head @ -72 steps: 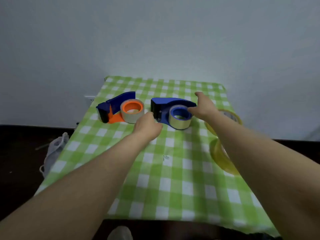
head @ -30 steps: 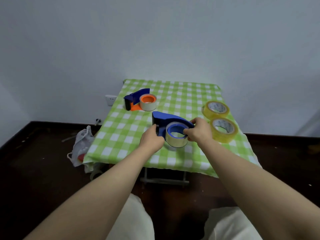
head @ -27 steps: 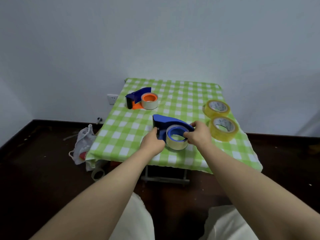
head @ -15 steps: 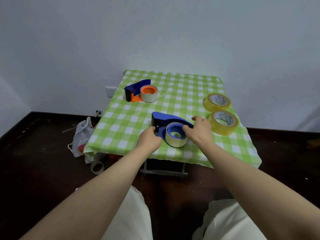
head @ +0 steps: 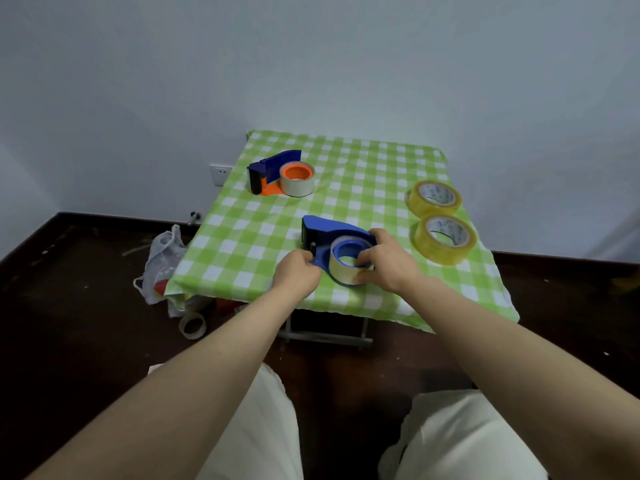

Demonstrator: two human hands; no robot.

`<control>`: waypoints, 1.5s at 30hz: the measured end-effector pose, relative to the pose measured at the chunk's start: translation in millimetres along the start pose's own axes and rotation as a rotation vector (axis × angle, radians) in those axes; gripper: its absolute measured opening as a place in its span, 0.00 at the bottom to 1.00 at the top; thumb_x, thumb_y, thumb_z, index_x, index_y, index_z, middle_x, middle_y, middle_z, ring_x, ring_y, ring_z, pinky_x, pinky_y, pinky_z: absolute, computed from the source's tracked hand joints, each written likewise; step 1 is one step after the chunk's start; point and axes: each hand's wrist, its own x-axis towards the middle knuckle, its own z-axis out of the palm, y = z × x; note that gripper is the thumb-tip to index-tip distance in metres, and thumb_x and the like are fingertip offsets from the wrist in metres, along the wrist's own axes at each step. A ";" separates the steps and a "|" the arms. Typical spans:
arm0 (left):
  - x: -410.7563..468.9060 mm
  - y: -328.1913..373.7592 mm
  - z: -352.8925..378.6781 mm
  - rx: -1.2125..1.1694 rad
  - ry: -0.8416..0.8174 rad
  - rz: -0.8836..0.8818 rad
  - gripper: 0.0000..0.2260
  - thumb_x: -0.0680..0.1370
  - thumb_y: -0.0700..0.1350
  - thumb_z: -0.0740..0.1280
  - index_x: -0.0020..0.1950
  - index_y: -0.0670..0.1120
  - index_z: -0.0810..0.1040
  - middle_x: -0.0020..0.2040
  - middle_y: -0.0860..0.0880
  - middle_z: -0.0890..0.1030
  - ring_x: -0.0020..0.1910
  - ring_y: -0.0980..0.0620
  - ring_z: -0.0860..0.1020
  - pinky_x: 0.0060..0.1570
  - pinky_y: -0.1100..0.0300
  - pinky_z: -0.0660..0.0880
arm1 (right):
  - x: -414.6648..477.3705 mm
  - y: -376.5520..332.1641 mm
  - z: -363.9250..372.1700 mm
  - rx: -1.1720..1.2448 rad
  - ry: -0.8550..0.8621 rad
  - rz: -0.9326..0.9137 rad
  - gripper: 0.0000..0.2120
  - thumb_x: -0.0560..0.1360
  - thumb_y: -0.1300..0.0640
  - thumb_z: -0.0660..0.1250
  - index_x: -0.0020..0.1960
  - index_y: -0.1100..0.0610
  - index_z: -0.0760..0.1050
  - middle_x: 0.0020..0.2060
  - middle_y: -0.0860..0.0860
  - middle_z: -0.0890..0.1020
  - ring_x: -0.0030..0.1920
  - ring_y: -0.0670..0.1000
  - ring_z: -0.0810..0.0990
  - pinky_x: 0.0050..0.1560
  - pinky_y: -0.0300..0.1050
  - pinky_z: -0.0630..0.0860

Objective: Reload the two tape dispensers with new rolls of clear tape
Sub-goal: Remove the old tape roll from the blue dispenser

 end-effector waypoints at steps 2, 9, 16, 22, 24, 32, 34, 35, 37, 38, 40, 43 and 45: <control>1.2 0.0 -1.7 -0.051 0.019 -0.026 0.18 0.75 0.37 0.60 0.65 0.41 0.74 0.54 0.43 0.80 0.55 0.40 0.79 0.54 0.54 0.74 | -0.7 0.4 -0.1 0.025 0.030 -0.005 0.13 0.69 0.54 0.73 0.53 0.54 0.81 0.70 0.55 0.61 0.66 0.58 0.66 0.58 0.47 0.70; 3.6 15.6 -15.5 -0.735 0.118 -0.191 0.11 0.75 0.45 0.65 0.54 0.41 0.76 0.53 0.41 0.75 0.52 0.45 0.74 0.46 0.54 0.77 | -6.7 -9.4 -22.9 0.765 0.134 0.060 0.06 0.68 0.59 0.75 0.39 0.58 0.78 0.39 0.49 0.77 0.36 0.45 0.77 0.38 0.30 0.73; -5.4 40.3 -10.1 -0.832 -0.034 -0.105 0.21 0.74 0.56 0.68 0.62 0.46 0.72 0.64 0.45 0.73 0.65 0.47 0.71 0.66 0.48 0.70 | -12.9 -13.0 -34.8 1.186 0.024 0.119 0.04 0.72 0.59 0.70 0.46 0.58 0.79 0.36 0.50 0.83 0.38 0.50 0.82 0.49 0.50 0.80; -12.0 52.0 -1.5 -0.709 0.012 0.105 0.05 0.76 0.45 0.66 0.44 0.44 0.78 0.46 0.46 0.81 0.48 0.50 0.78 0.51 0.55 0.75 | -13.1 -13.3 -38.6 1.242 0.004 0.179 0.05 0.75 0.55 0.68 0.49 0.55 0.78 0.42 0.51 0.83 0.43 0.51 0.81 0.46 0.46 0.80; -16.0 55.7 2.6 -0.717 -0.052 0.147 0.04 0.77 0.43 0.66 0.44 0.43 0.79 0.46 0.44 0.82 0.47 0.48 0.80 0.49 0.57 0.76 | -12.9 -13.6 -36.5 1.250 0.009 0.168 0.04 0.75 0.55 0.68 0.48 0.55 0.78 0.40 0.52 0.83 0.43 0.51 0.82 0.47 0.48 0.80; -5.4 65.8 -10.0 -0.984 -0.151 -0.011 0.07 0.80 0.40 0.62 0.56 0.40 0.75 0.49 0.43 0.80 0.46 0.47 0.80 0.47 0.51 0.78 | -15.5 2.0 -17.7 1.275 0.139 0.073 0.15 0.68 0.73 0.70 0.49 0.58 0.77 0.45 0.53 0.81 0.43 0.49 0.80 0.45 0.36 0.78; -4.9 68.5 -16.7 -1.028 -0.179 -0.027 0.07 0.80 0.40 0.62 0.56 0.40 0.74 0.47 0.43 0.80 0.44 0.48 0.80 0.42 0.53 0.78 | -15.0 6.4 -11.6 1.230 0.185 0.137 0.17 0.68 0.76 0.68 0.46 0.56 0.75 0.46 0.55 0.79 0.41 0.50 0.77 0.41 0.34 0.78; -4.0 69.0 -18.3 -1.039 -0.191 -0.028 0.07 0.80 0.40 0.62 0.56 0.40 0.74 0.46 0.44 0.80 0.44 0.48 0.80 0.41 0.54 0.77 | -14.2 9.1 -7.9 1.188 0.200 0.174 0.18 0.68 0.76 0.68 0.45 0.54 0.75 0.46 0.56 0.77 0.40 0.50 0.76 0.41 0.36 0.77; -3.8 71.1 -19.9 -1.040 -0.218 -0.015 0.07 0.79 0.39 0.63 0.56 0.40 0.74 0.46 0.44 0.80 0.43 0.49 0.80 0.41 0.54 0.78 | -14.3 12.2 -3.4 1.128 0.192 0.222 0.16 0.69 0.74 0.69 0.43 0.53 0.74 0.44 0.57 0.75 0.38 0.50 0.73 0.42 0.38 0.76; -4.0 72.5 -20.1 -1.032 -0.230 -0.007 0.07 0.79 0.39 0.63 0.56 0.40 0.75 0.46 0.44 0.80 0.43 0.49 0.80 0.41 0.54 0.78 | -15.0 11.4 -3.5 1.119 0.176 0.226 0.15 0.69 0.73 0.69 0.44 0.54 0.75 0.43 0.56 0.76 0.38 0.50 0.73 0.42 0.38 0.76; -3.7 74.2 -20.5 -1.011 -0.250 0.004 0.08 0.79 0.38 0.63 0.57 0.39 0.75 0.47 0.44 0.81 0.42 0.49 0.80 0.39 0.55 0.79 | -15.3 8.7 -9.5 1.129 0.196 0.227 0.14 0.69 0.73 0.67 0.47 0.57 0.76 0.45 0.54 0.79 0.42 0.50 0.77 0.43 0.36 0.75; -3.3 75.2 -19.3 -0.959 -0.257 0.018 0.12 0.78 0.36 0.65 0.60 0.35 0.75 0.47 0.42 0.81 0.43 0.48 0.81 0.37 0.58 0.82 | -15.9 -0.2 -32.4 1.190 0.361 0.255 0.08 0.72 0.65 0.64 0.48 0.59 0.79 0.44 0.50 0.81 0.45 0.46 0.77 0.47 0.37 0.71; -2.5 74.7 -16.7 -0.916 -0.245 0.021 0.14 0.77 0.35 0.66 0.62 0.34 0.75 0.51 0.40 0.81 0.46 0.46 0.81 0.41 0.56 0.82 | -16.3 -6.1 -46.1 1.222 0.371 0.229 0.08 0.73 0.54 0.67 0.46 0.58 0.81 0.42 0.49 0.82 0.43 0.45 0.77 0.47 0.37 0.70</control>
